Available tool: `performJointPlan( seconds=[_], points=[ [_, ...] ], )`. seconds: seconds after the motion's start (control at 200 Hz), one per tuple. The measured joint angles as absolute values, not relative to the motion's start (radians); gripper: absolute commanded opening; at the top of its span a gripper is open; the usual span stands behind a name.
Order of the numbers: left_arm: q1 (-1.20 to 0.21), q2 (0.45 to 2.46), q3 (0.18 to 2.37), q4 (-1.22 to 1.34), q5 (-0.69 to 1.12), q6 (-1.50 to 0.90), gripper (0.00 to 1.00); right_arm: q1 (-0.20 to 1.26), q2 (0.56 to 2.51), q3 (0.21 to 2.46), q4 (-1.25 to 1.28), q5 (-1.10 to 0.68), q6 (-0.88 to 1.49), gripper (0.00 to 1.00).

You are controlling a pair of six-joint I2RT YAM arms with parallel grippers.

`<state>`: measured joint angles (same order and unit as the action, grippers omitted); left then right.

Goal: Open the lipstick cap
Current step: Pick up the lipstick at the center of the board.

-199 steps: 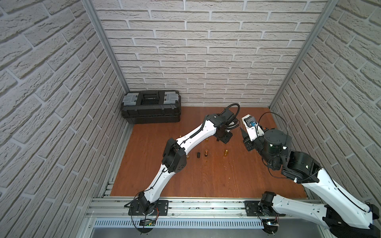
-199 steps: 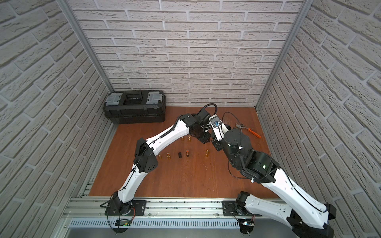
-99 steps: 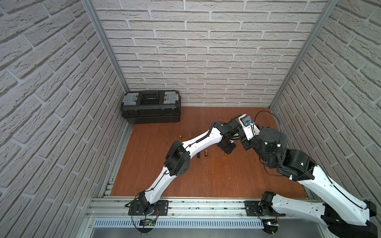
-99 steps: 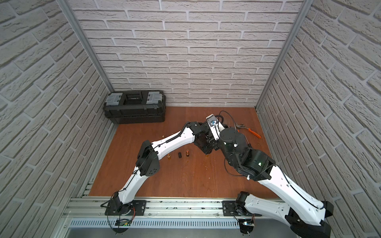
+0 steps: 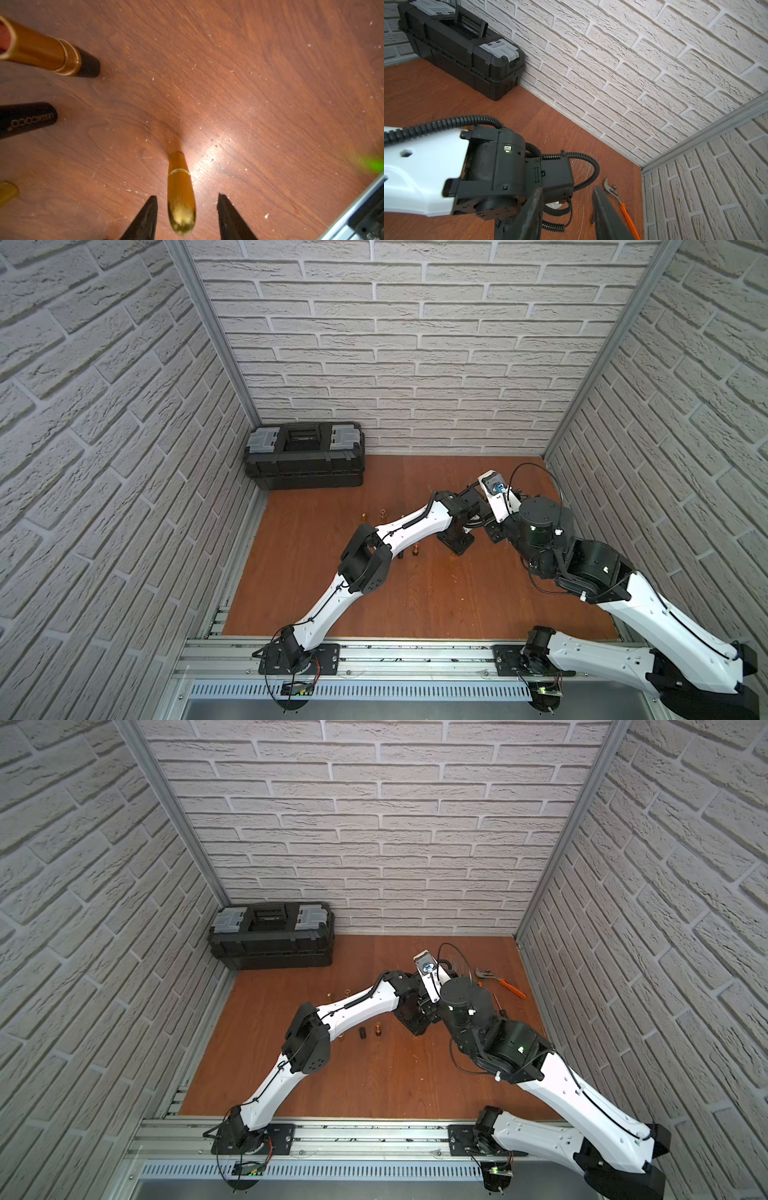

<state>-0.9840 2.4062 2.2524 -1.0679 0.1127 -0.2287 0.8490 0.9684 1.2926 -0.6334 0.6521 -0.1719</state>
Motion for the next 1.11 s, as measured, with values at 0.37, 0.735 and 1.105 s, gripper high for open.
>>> performJointPlan(
  seconds=[0.37,0.735,1.105],
  points=[
    [-0.984,2.412,2.258,-1.062,0.091,-0.228,0.40,0.849,0.970,1.293,-0.633,0.651,-0.171,0.40],
    [-0.984,2.414,2.258,-1.047,0.083,-0.228,0.24,0.849,0.972,1.292,-0.634,0.651,-0.171,0.40],
    [-0.974,2.421,2.280,-1.060,0.096,-0.226,0.07,0.849,0.972,1.291,-0.636,0.651,-0.169,0.41]
  ],
)
